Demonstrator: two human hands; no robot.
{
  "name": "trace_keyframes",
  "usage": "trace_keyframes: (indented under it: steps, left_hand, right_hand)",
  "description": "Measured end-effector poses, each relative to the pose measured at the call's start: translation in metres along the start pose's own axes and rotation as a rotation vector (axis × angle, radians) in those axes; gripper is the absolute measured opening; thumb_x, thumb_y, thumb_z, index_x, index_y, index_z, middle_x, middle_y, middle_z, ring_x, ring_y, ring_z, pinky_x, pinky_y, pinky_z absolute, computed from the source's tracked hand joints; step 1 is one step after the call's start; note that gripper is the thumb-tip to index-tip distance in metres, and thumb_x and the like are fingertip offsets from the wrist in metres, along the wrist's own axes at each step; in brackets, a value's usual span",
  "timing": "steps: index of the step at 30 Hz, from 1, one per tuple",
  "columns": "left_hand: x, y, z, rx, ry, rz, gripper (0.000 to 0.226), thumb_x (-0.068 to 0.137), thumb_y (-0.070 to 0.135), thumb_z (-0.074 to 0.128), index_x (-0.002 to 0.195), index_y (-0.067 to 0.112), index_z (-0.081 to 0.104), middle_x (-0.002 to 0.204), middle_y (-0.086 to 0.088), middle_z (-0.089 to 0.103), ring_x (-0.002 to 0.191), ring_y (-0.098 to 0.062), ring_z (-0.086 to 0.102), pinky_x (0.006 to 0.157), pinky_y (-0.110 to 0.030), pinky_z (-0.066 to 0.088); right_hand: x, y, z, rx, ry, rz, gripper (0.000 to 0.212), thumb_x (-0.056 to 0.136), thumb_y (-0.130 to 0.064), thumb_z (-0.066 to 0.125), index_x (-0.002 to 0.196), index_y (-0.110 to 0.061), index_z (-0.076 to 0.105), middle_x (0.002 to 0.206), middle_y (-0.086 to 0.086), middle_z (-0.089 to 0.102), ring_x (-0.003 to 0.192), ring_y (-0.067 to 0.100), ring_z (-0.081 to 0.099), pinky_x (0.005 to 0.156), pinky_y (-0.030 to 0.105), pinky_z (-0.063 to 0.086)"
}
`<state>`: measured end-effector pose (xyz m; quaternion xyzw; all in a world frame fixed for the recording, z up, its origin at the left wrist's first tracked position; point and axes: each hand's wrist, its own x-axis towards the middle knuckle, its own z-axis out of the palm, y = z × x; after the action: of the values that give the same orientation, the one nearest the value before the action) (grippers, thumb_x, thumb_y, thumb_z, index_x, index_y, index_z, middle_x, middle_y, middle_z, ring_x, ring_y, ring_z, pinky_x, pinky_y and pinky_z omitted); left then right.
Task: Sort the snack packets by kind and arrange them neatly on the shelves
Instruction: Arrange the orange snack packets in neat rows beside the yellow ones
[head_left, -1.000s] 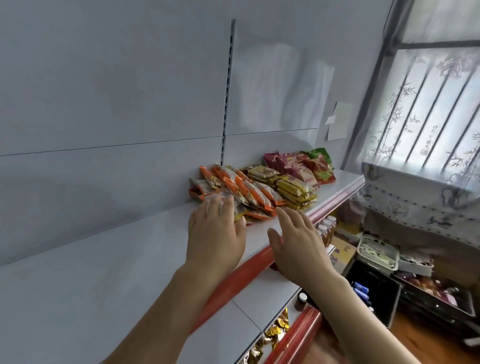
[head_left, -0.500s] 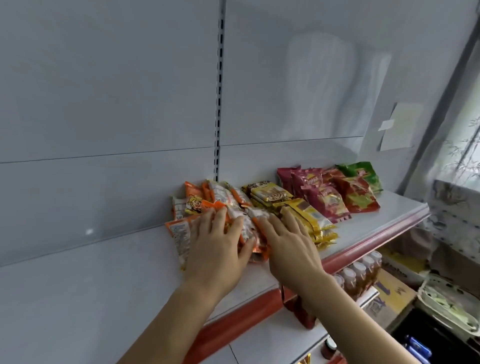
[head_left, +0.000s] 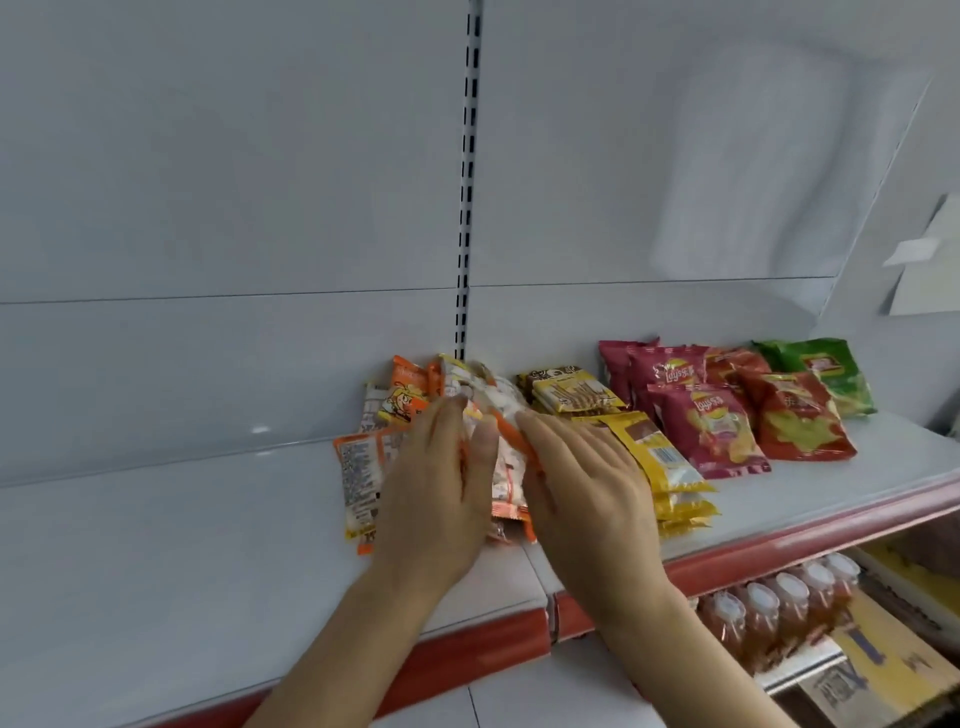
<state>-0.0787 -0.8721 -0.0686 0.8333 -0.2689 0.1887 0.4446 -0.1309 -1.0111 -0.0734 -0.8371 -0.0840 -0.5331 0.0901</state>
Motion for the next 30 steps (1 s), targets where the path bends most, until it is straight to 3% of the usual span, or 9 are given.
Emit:
trace_keyframes:
  steps: [2, 5, 10, 14, 17, 20, 25, 28, 30]
  left_hand:
    - [0.002, 0.015, -0.007, -0.321, 0.018, -0.110, 0.044, 0.104, 0.064, 0.036, 0.111, 0.029, 0.063, 0.103, 0.012, 0.071, 0.101, -0.004, 0.066, 0.088, -0.032, 0.052]
    - [0.013, 0.015, -0.013, -0.592, 0.090, -0.329, 0.013, 0.100, 0.037, 0.063, 0.106, 0.026, 0.066, 0.097, 0.008, 0.076, 0.096, -0.009, 0.073, 0.093, -0.040, 0.057]
    - [0.015, -0.007, -0.032, -0.694, 0.217, -0.508, 0.021, 0.090, 0.036, 0.061, 0.105, 0.026, 0.071, 0.099, 0.000, 0.080, 0.093, -0.024, 0.077, 0.089, -0.057, 0.060]
    - [0.013, -0.022, -0.047, -0.875, 0.165, -0.594, 0.017, 0.104, 0.011, 0.056, 0.110, 0.019, 0.070, 0.106, -0.010, 0.079, 0.093, -0.027, 0.078, 0.080, -0.046, 0.062]
    - [0.010, -0.023, -0.054, -0.972, 0.085, -0.621, 0.019, 0.105, 0.008, 0.054, 0.112, 0.017, 0.069, 0.102, -0.009, 0.080, 0.089, -0.024, 0.079, 0.066, -0.036, 0.063]
    - [0.009, -0.026, -0.055, -0.970, 0.076, -0.624, 0.022, 0.106, 0.009, 0.052, 0.114, 0.020, 0.068, 0.104, -0.007, 0.080, 0.092, -0.024, 0.079, 0.074, -0.041, 0.063]
    - [0.007, -0.028, -0.051, -0.870, 0.048, -0.629, 0.021, 0.109, 0.018, 0.051, 0.112, 0.026, 0.070, 0.105, -0.004, 0.080, 0.101, -0.028, 0.076, 0.096, -0.059, 0.058]
    - [0.004, -0.025, -0.052, -0.865, 0.061, -0.607, 0.022, 0.109, 0.020, 0.050, 0.111, 0.029, 0.070, 0.104, -0.001, 0.080, 0.100, -0.025, 0.077, 0.094, -0.058, 0.058]
    - [0.005, -0.025, -0.056, -0.889, 0.075, -0.602, 0.022, 0.110, 0.019, 0.049, 0.111, 0.028, 0.069, 0.100, 0.000, 0.081, 0.092, -0.022, 0.079, 0.088, -0.053, 0.061]
  right_hand:
    - [-0.006, -0.016, 0.009, 0.113, -0.081, -0.021, 0.031, 0.098, -0.012, 0.061, 0.129, -0.007, 0.066, 0.133, 0.002, 0.065, 0.129, 0.020, 0.058, 0.100, 0.046, 0.049]
    - [-0.014, -0.030, 0.017, 0.222, -0.218, -0.042, 0.040, 0.100, -0.011, 0.051, 0.140, -0.009, 0.057, 0.149, 0.001, 0.052, 0.145, 0.020, 0.039, 0.109, 0.050, 0.041]
    - [-0.014, -0.027, 0.012, 0.202, -0.320, 0.114, 0.065, 0.087, -0.006, 0.044, 0.152, -0.009, 0.039, 0.160, 0.003, 0.034, 0.153, 0.020, 0.020, 0.119, 0.048, 0.032]
    - [-0.015, -0.013, 0.017, -0.056, -0.731, 0.189, 0.076, 0.091, -0.033, 0.044, 0.160, -0.021, 0.014, 0.167, -0.004, 0.009, 0.155, 0.019, -0.003, 0.125, 0.043, 0.014]
    - [-0.017, -0.007, 0.021, 0.017, -0.617, 0.157, 0.058, 0.090, -0.017, 0.060, 0.146, -0.015, 0.046, 0.151, 0.001, 0.048, 0.143, 0.025, 0.041, 0.111, 0.049, 0.041]
    - [-0.017, -0.005, 0.017, 0.087, -0.428, 0.212, 0.048, 0.092, -0.008, 0.066, 0.138, -0.014, 0.057, 0.136, 0.000, 0.063, 0.125, 0.022, 0.059, 0.098, 0.043, 0.053]
    - [-0.008, -0.027, 0.014, 0.156, -0.317, 0.296, 0.044, 0.099, -0.015, 0.059, 0.142, -0.016, 0.055, 0.139, -0.005, 0.060, 0.126, 0.015, 0.058, 0.097, 0.033, 0.054]
    - [-0.011, -0.038, 0.015, 0.199, -0.386, 0.330, 0.046, 0.102, -0.022, 0.052, 0.148, -0.022, 0.049, 0.147, -0.009, 0.052, 0.136, 0.010, 0.048, 0.107, 0.032, 0.047]
    - [-0.009, -0.041, 0.011, 0.223, -0.270, 0.373, 0.043, 0.103, -0.022, 0.049, 0.146, -0.021, 0.051, 0.146, -0.008, 0.054, 0.134, 0.010, 0.050, 0.104, 0.035, 0.050]
